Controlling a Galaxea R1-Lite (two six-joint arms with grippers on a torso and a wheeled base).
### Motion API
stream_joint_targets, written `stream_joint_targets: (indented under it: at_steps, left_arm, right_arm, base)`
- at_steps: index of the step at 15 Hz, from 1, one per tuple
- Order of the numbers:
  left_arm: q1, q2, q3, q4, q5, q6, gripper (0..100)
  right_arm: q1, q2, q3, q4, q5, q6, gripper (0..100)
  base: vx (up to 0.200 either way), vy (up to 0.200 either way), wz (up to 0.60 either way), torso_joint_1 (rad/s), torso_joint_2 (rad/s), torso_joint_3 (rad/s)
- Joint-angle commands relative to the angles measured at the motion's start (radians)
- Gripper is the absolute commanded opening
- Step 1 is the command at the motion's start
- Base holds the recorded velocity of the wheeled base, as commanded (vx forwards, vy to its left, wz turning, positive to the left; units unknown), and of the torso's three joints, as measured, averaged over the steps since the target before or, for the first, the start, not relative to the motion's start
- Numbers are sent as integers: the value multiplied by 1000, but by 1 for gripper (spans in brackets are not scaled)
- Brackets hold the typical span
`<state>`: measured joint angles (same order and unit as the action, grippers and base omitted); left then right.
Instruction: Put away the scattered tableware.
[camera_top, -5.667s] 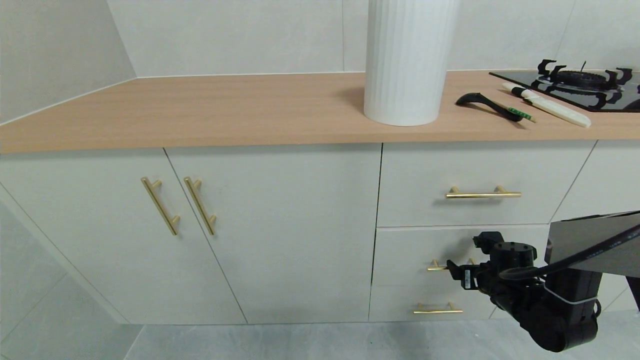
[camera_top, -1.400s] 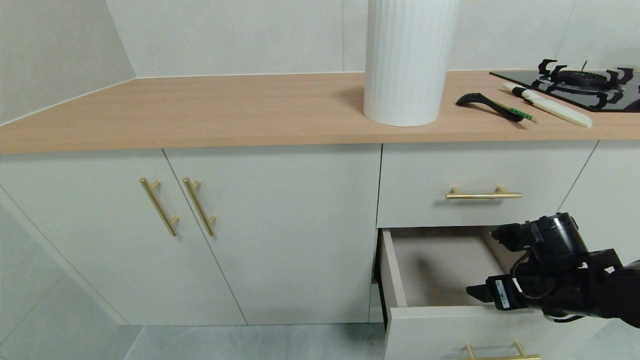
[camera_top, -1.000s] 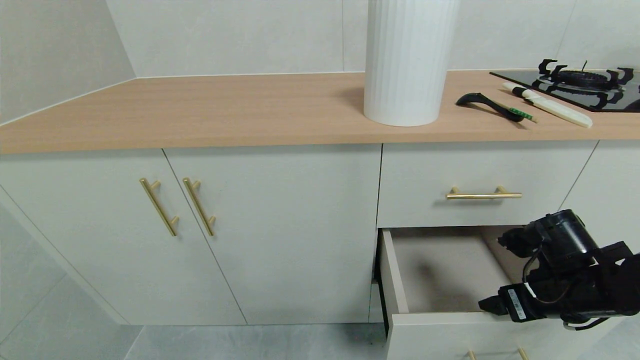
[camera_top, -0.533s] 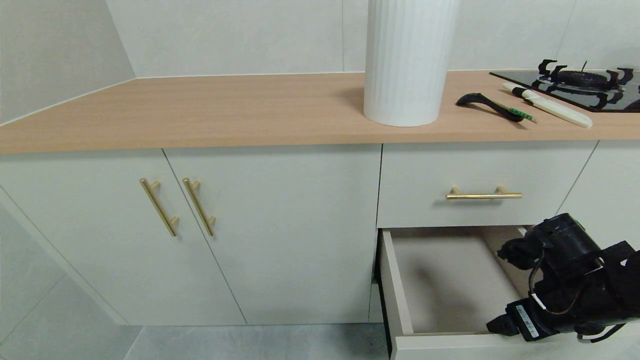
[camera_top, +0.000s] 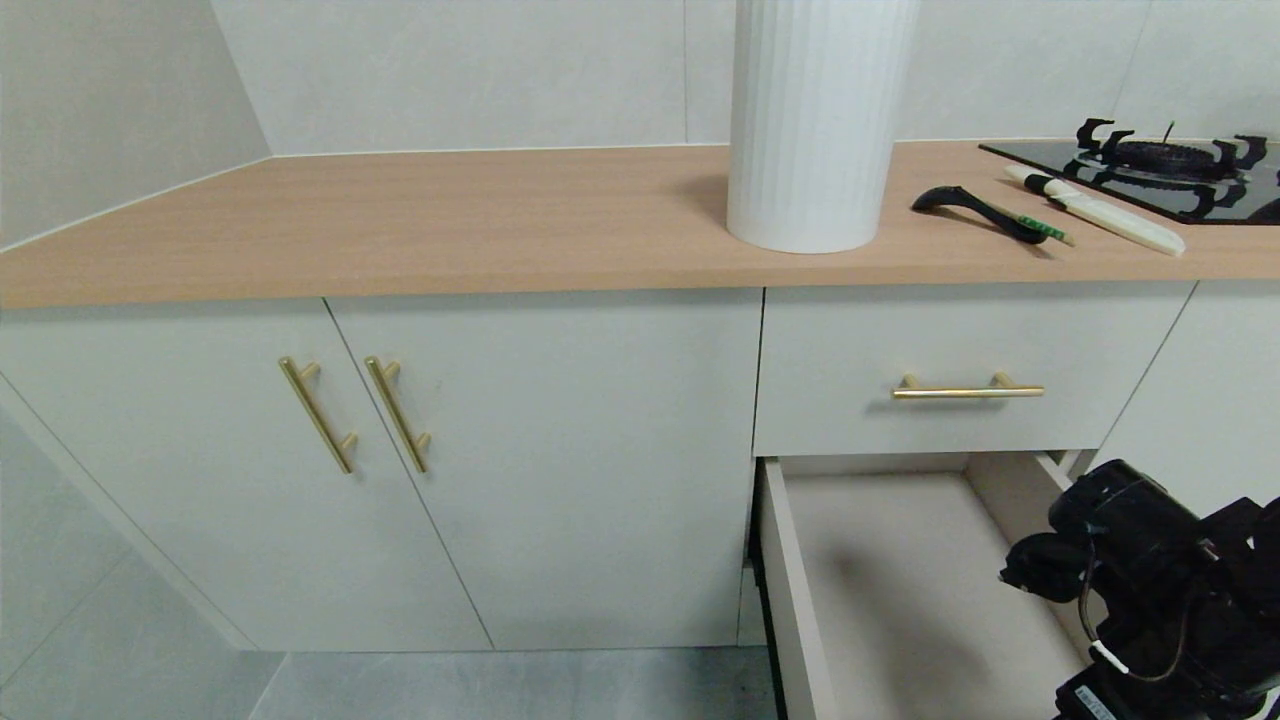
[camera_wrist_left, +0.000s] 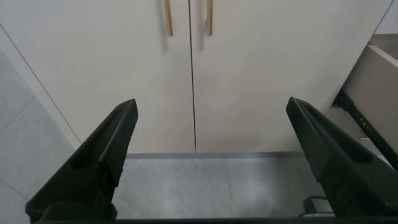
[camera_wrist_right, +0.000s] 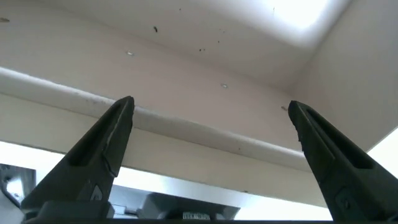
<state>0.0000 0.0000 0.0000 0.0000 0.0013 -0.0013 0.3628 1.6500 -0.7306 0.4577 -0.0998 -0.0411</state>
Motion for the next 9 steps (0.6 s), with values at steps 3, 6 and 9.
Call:
stream_joint_targets:
  at_steps: [3, 6, 9]
  left_arm:
    - [0, 0, 0, 0, 0, 0, 100]
    - [0, 0, 0, 0, 0, 0, 100]
    - [0, 0, 0, 0, 0, 0, 100]
  right_arm:
    - [8, -4, 4, 9, 0, -6, 100]
    - [18, -4, -3, 78, 0, -33, 100]
    - [16, -7, -7, 61, -8, -26, 100]
  base:
    - [0, 0, 0, 0, 0, 0]
    - [0, 0, 0, 0, 0, 0]
    - [0, 0, 0, 0, 0, 0]
